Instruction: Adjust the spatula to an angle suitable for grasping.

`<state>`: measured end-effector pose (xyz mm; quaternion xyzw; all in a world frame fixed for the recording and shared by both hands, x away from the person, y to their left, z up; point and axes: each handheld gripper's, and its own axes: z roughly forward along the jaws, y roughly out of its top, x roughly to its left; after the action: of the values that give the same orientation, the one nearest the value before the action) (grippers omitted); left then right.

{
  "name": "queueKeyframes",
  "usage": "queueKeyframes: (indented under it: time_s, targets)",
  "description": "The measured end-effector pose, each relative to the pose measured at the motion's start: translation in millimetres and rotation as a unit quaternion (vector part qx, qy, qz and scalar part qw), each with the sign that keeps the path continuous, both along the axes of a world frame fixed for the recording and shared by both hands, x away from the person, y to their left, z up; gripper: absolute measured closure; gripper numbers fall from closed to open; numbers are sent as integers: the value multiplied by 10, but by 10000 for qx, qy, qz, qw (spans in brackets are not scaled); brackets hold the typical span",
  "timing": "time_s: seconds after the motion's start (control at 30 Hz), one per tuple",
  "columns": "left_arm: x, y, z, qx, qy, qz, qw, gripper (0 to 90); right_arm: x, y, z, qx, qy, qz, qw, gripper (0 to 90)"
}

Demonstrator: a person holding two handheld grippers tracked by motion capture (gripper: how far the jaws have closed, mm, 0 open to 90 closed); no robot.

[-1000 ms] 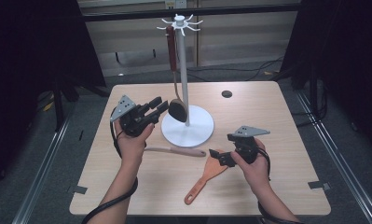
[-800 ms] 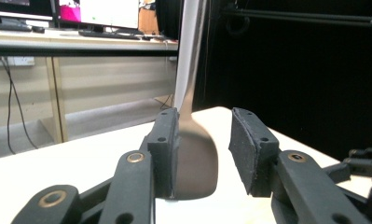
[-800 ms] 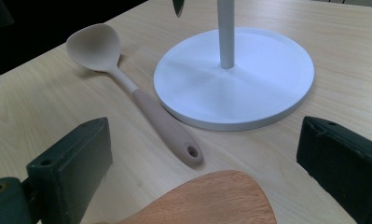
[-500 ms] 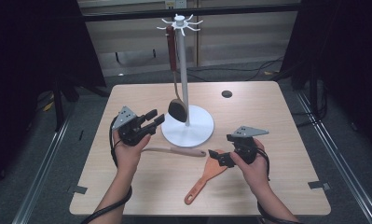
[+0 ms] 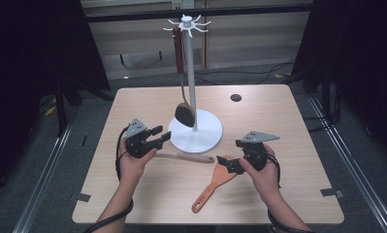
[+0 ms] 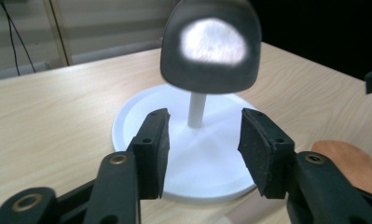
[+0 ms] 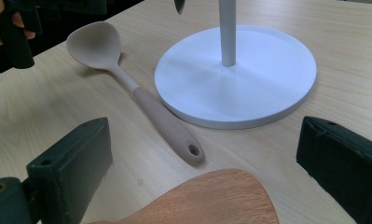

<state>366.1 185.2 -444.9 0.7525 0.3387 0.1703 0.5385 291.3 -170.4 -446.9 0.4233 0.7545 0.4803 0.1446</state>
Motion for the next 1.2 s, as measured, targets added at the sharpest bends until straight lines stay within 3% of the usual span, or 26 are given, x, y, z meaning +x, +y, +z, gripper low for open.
queueKeyframes:
  time_s: [0.1,0.17,0.43,0.63,0.93,1.2]
  targets:
    - [13,16,-69,92,155,52,9998,479,0,0,3,11,-10,1,10000,33]
    - [17,22,-114,283,220,70,9993,463,2,1,2,-3,-26,19,10000,33]
    - [34,42,-315,477,624,44,9969,397,-2,17,-6,-20,9,33,10000,33]
    - [16,41,-382,483,784,-76,9957,364,0,17,-11,-16,25,31,10000,34]
    - [13,-44,-459,766,883,-320,9926,317,2,26,-18,-38,12,61,10000,35]
    - [41,-101,-523,1014,1024,-521,9882,287,4,11,-14,-1,38,23,10000,35]
